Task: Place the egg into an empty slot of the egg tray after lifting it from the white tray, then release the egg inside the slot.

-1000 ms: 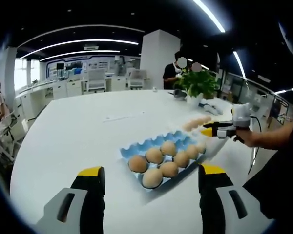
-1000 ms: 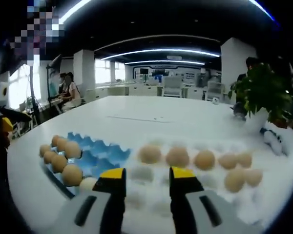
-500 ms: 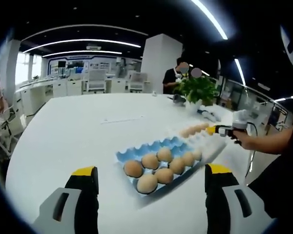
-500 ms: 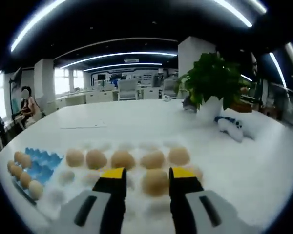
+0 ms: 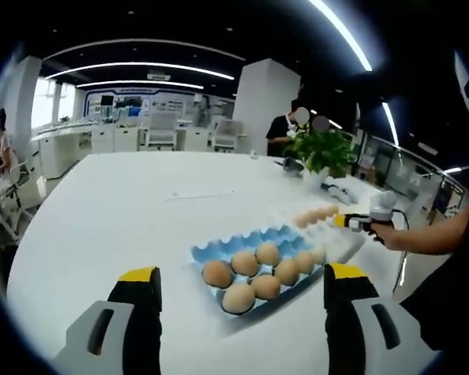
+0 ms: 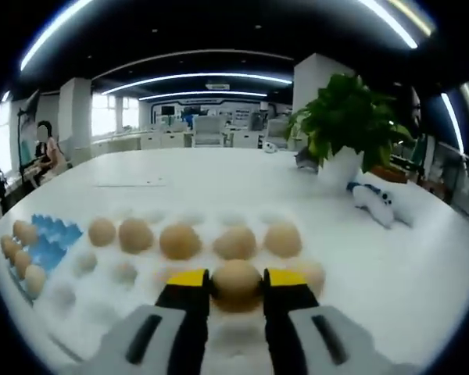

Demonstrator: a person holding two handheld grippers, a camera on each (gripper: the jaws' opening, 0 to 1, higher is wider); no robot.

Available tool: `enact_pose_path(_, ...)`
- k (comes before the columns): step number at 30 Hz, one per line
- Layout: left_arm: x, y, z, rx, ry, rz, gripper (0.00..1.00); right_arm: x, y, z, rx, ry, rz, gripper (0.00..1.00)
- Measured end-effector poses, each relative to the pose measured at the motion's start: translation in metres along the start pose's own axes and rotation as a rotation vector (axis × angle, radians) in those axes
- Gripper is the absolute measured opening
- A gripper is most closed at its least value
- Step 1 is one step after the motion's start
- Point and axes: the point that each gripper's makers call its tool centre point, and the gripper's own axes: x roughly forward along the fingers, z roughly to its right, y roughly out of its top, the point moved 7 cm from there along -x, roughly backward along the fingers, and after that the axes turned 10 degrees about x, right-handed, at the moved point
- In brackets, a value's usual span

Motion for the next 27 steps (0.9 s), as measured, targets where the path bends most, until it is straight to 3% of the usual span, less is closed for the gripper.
enact_pose_path(6, 0.000, 0.001, 0.000, 0.012, -0.004, 0.003, 0.86, -0.003, 0.004, -0.002, -0.047, -0.002, 0.000, 0.26)
enact_pose_path(13, 0.000, -0.002, -0.002, 0.010, -0.002, -0.001, 0.85, -0.017, 0.023, -0.005, -0.048, 0.003, 0.068, 0.26)
enact_pose_path(27, 0.002, -0.003, -0.001, 0.007, -0.014, -0.003, 0.84, -0.029, 0.038, -0.057, -0.039, 0.135, 0.132, 0.26)
